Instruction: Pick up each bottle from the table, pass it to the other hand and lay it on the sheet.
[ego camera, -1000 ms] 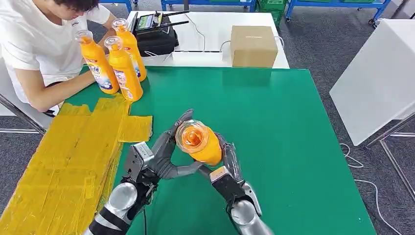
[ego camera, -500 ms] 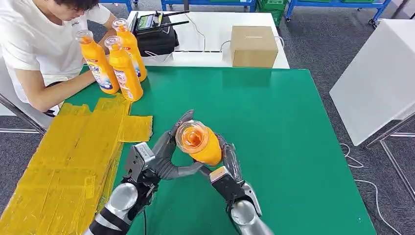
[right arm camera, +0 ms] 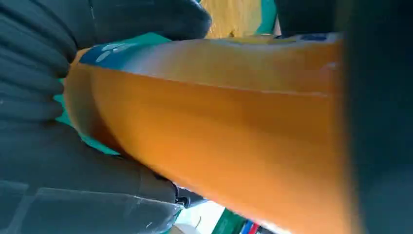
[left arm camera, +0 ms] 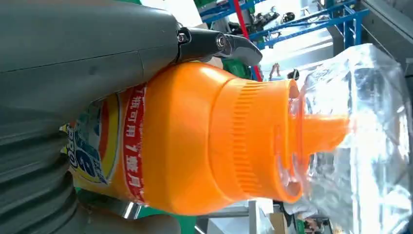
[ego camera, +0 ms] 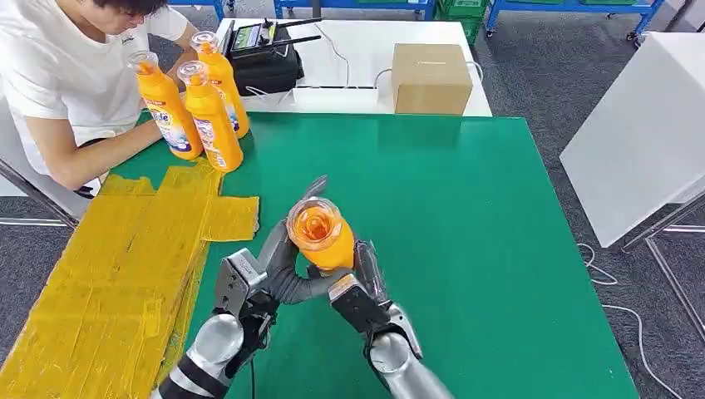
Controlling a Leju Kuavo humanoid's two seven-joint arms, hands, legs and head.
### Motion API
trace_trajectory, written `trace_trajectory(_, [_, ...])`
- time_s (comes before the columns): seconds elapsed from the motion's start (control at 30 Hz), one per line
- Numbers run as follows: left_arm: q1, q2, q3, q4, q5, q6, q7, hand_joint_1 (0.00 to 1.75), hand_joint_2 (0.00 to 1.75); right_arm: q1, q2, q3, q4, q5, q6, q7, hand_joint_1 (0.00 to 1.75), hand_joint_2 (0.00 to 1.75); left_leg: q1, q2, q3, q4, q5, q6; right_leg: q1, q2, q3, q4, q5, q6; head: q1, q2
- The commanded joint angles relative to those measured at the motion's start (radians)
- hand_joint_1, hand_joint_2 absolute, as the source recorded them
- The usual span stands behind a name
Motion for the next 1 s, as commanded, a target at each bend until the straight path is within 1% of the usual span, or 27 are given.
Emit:
trace_trajectory(0.03, [-0.046, 0.025, -0.07, 0.018, 0.008, 0.001, 0.003, 0.0, 1.75, -0.086, -0.002, 0.053, 0.157, -0.008, -0.002, -0.003, 1.75, 1.75, 0.001, 0.001, 0.001, 0.0, 0.0, -0.001, 0.001, 0.001, 0.001, -0.001, 0.0, -0.002, 0.0, 0.0])
trace_trajectory(0.27, [-0.055, 0.024, -0.078, 0.023, 0.024, 0.006, -0.002, 0.0, 1.75, -0.092, -0.005, 0.081, 0.169, -0.018, 0.007, 0.002, 1.75, 1.75, 0.001, 0.0, 0.0, 0.0, 0.0, -0.001, 0.001, 0.0, 0.0, -0.001, 0.0, -0.002, 0.0, 0.0])
trace_trajectory(0.33, [-0.058, 0.024, -0.079, 0.023, 0.035, 0.011, -0.005, 0.0, 1.75, -0.096, -0.005, 0.099, 0.181, -0.025, 0.015, 0.001, 1.75, 1.75, 0.002, 0.0, 0.001, 0.0, 0.0, -0.002, 0.002, 0.001, 0.002, -0.002, 0.001, -0.004, 0.0, 0.0])
trace_trajectory(0.37, [-0.058, 0.024, -0.078, 0.023, 0.036, 0.012, -0.005, 0.0, 1.75, -0.095, -0.005, 0.101, 0.18, -0.024, 0.015, 0.001, 1.75, 1.75, 0.0, 0.0, 0.0, 0.0, 0.0, -0.001, 0.001, 0.001, 0.0, -0.001, 0.0, -0.002, 0.0, 0.0])
trace_trajectory(0.53, [-0.058, 0.025, -0.077, 0.023, 0.037, 0.013, -0.006, 0.0, 1.75, -0.094, -0.007, 0.104, 0.176, -0.025, 0.015, 0.001, 1.75, 1.75, 0.001, -0.001, 0.001, 0.0, 0.0, -0.001, 0.001, 0.0, 0.001, -0.001, 0.0, -0.002, 0.0, 0.0])
trace_trajectory(0.57, [-0.056, 0.025, -0.075, 0.024, 0.04, 0.015, -0.007, 1.57, 1.75, -0.092, -0.011, 0.11, 0.164, -0.026, 0.016, 0.001, 1.75, 1.75, 0.002, 0.0, 0.001, 0.0, 0.0, -0.001, 0.002, 0.0, 0.002, -0.002, 0.0, -0.003, 0.0, 0.0])
trace_trajectory(0.6, [-0.055, 0.025, -0.072, 0.03, 0.042, 0.017, -0.009, 1.75, 1.75, -0.085, -0.017, 0.117, 0.14, -0.031, 0.016, 0.004, 1.75, 1.75, 0.001, 0.0, 0.0, 0.0, 0.0, -0.001, 0.001, 0.0, 0.001, -0.001, 0.0, -0.002, 0.0, 0.0])
trace_trajectory(0.87, [-0.054, 0.024, -0.069, 0.036, 0.043, 0.02, -0.013, 1.75, 1.75, -0.078, -0.024, 0.123, 0.113, -0.036, 0.016, 0.013, 1.75, 1.75, 0.0, 0.0, 0.0, 0.0, 0.0, 0.0, 0.0, 0.0, 0.0, 0.0, 0.0, -0.001, 0.0, 0.0])
trace_trajectory(0.9, [-0.056, 0.023, -0.06, 0.04, 0.045, 0.026, -0.016, 1.75, 1.75, -0.07, -0.036, 0.123, 0.07, -0.043, 0.009, 0.023, 1.75, 1.75, 0.001, -0.001, 0.001, 0.0, 0.0, -0.001, 0.001, 0.0, 0.002, -0.001, 0.0, -0.002, 0.0, 0.0])
trace_trajectory(1.0, [-0.058, 0.024, -0.056, 0.037, 0.043, 0.031, -0.02, 1.75, 1.75, -0.068, -0.04, 0.121, 0.062, -0.047, 0.005, 0.027, 1.75, 1.75, 0.0, -0.001, 0.0, 0.0, 0.0, -0.001, 0.0, -0.001, 0.0, -0.001, 0.0, -0.001, 0.0, 0.0])
